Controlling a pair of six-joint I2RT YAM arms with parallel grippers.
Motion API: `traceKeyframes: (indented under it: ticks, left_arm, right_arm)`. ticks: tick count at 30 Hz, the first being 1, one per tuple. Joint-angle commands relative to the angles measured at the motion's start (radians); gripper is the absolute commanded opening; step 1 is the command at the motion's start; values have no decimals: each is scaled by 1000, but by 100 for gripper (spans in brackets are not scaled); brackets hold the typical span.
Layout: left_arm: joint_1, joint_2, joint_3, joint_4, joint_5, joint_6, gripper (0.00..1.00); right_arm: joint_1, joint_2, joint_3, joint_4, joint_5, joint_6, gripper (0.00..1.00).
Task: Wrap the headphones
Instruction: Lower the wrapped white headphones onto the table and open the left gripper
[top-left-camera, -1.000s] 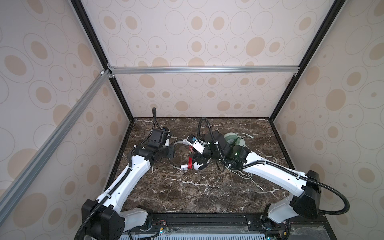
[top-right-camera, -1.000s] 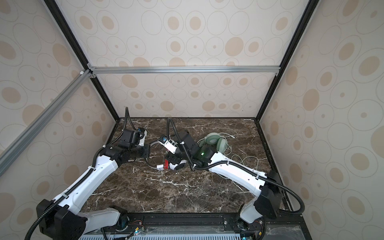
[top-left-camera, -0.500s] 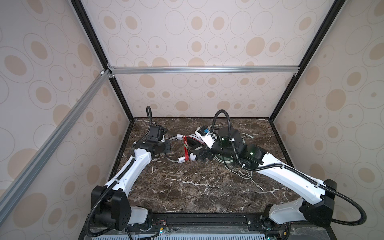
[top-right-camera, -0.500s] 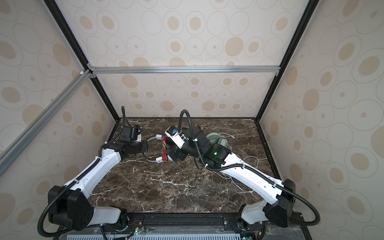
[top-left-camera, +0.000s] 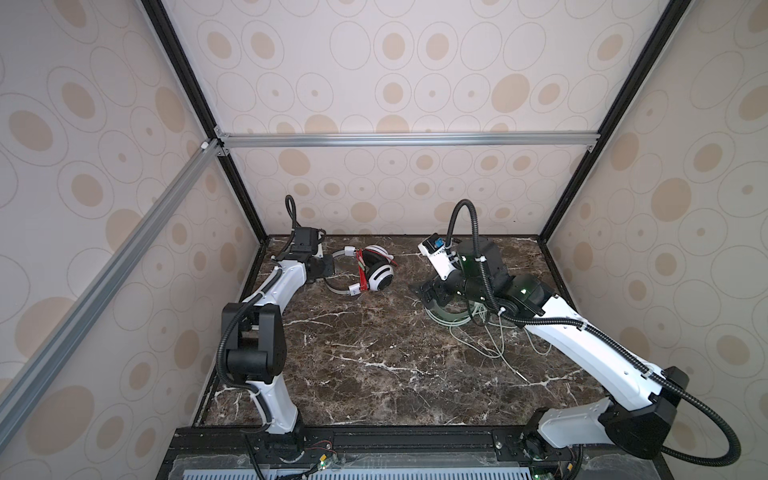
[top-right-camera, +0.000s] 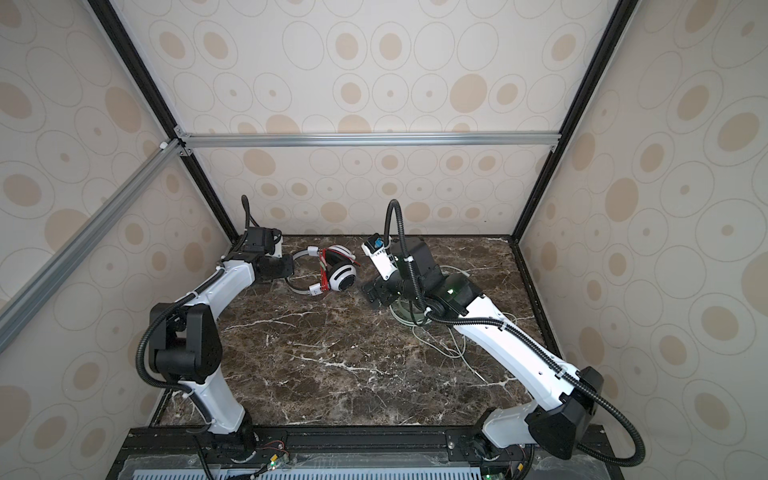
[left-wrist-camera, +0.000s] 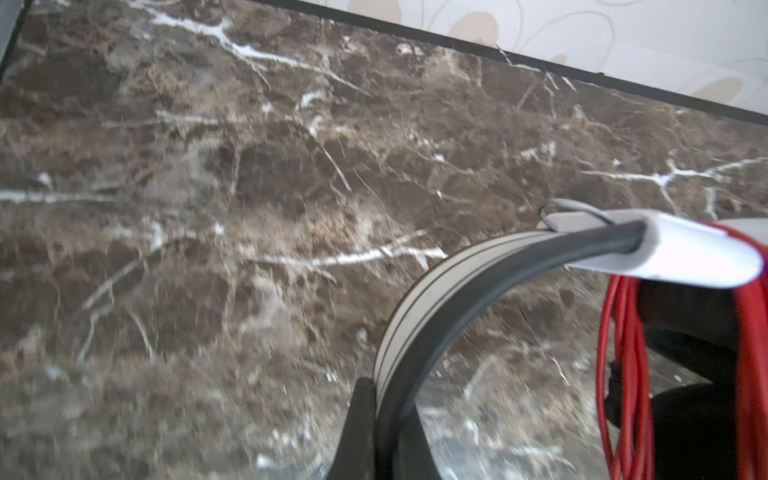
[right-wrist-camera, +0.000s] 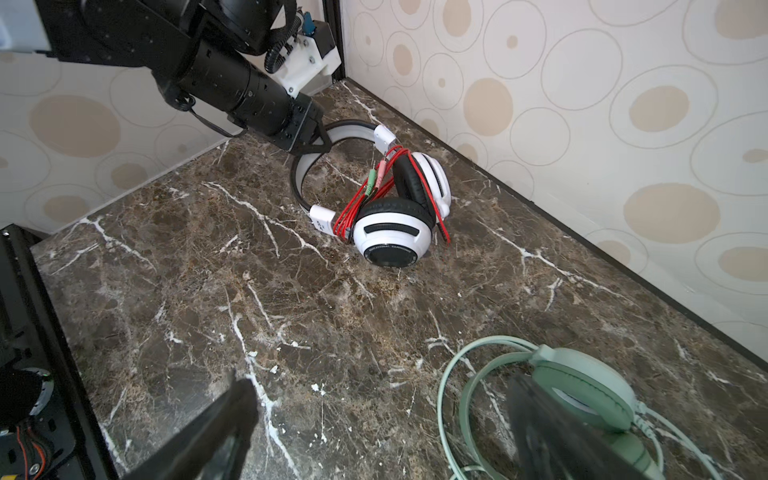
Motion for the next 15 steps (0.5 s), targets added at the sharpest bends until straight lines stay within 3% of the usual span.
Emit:
traceKeyframes:
  ticks: [1, 9, 15]
  left_arm:
    - [43, 83, 130, 65, 107, 64, 0]
    - [121, 279, 348, -33, 183, 169, 0]
    - [144, 398, 511, -139, 151, 246, 0]
  right_arm:
    - [-19, 31, 70, -98, 46, 29, 97]
    - [-41, 96, 114, -101, 62, 99, 99]
    - [-48, 126, 117, -82, 59, 126, 99]
